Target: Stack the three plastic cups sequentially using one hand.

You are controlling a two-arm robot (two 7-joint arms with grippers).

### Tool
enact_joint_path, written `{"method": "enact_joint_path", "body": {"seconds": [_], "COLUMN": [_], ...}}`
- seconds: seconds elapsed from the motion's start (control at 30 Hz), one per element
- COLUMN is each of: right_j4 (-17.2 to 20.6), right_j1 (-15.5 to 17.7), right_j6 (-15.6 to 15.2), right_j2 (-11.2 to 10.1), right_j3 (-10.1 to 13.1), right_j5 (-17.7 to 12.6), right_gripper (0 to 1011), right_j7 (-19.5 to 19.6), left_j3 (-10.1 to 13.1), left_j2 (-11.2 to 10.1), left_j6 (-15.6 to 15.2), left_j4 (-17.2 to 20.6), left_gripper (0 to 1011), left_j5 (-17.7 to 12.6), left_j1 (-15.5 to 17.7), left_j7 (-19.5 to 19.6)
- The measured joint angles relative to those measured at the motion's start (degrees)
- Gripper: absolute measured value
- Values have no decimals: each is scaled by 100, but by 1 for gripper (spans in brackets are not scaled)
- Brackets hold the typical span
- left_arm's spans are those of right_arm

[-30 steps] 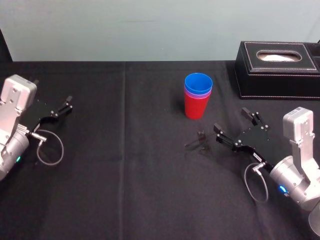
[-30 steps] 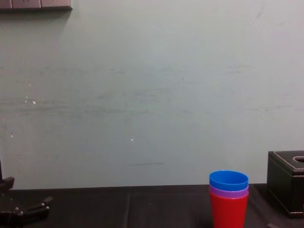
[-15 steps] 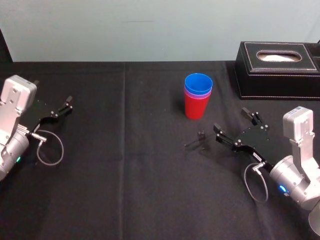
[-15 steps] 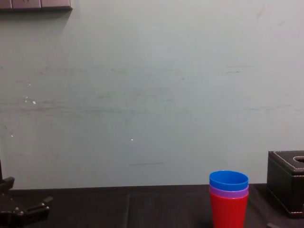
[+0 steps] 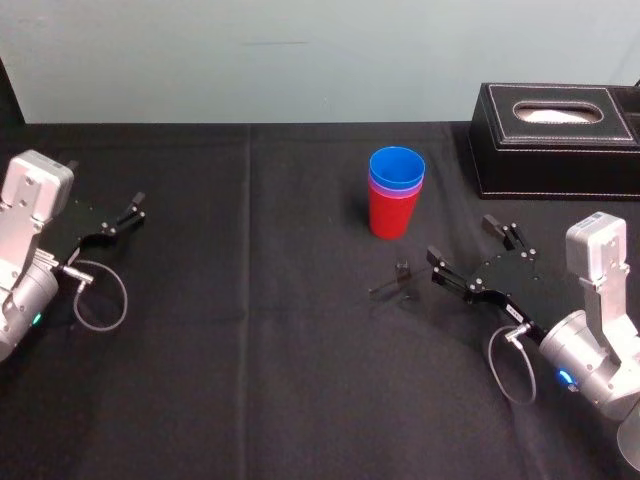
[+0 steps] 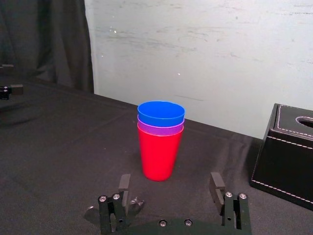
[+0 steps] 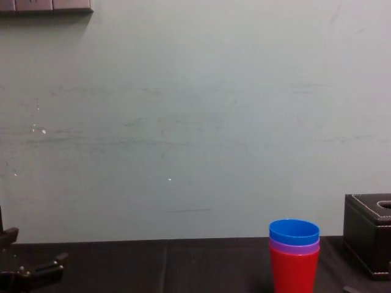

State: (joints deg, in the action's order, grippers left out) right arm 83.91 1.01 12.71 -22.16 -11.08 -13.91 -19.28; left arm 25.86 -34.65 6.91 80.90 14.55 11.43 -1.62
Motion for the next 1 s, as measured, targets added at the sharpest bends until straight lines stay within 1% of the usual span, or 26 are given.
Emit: {"method": "enact_joint_path", "body": {"seconds": [1.0], "right_j4": [0], "right_j1": [0], "right_j6": [-4], "right_j2": [0], "right_j3": [0], "right_j5": [-1], "right_gripper": [1004], "right_j7": [-2], "left_j3": [0], "left_j2": [0], "left_j6": [0], "left_j4": [0], "left_gripper": [1005], "left_j5": [0], "left_j1": [0], "left_j7": [0]}}
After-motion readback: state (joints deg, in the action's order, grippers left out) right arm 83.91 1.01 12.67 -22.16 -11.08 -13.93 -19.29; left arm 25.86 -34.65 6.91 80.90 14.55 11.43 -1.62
